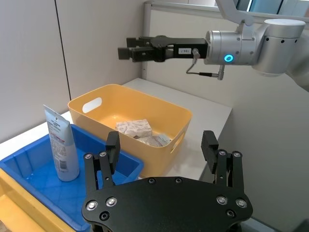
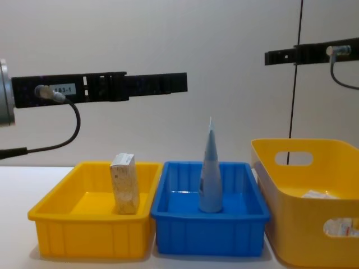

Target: Bimanual collaborative sorting of washing and personal care products

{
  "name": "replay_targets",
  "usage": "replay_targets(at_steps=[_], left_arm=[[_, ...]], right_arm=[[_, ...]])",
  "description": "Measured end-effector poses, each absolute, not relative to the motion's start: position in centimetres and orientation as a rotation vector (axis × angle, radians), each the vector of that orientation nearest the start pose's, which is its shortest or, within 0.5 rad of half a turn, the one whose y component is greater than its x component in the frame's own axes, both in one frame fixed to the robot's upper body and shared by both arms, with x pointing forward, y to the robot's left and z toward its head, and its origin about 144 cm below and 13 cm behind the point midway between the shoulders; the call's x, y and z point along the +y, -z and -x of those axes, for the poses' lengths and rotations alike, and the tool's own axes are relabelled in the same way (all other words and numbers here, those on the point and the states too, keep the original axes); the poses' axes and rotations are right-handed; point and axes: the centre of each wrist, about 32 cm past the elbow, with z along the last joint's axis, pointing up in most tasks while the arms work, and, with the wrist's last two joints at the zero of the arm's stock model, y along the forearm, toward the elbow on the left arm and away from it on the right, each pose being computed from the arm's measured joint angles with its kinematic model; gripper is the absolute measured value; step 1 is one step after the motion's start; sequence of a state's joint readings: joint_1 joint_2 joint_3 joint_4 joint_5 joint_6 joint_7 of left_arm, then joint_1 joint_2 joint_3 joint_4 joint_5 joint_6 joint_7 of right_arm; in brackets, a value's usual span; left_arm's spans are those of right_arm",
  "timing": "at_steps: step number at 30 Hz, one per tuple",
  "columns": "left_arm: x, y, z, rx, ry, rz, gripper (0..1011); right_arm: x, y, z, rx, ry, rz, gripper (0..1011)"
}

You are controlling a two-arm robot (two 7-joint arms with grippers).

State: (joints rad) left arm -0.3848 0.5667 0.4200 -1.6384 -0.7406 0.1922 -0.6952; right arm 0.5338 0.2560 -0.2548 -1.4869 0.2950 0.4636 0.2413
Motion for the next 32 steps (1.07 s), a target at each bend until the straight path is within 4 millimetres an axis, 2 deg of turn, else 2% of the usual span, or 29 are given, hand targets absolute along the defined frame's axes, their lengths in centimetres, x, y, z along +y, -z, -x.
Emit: replay_targets(at_steps=[17, 32], left_arm=[[26.3, -126.8, -52.4, 0.042, -0.464, 0.059, 1001], [26.3, -126.8, -52.4, 0.042, -0.464, 0.059, 1001]], right_arm=[[-23.8, -130.0, -54.6, 0.048, 0.879, 0.161, 1002], [-23.8, -129.6, -53.2, 0.064, 0.785, 0.180, 1002]])
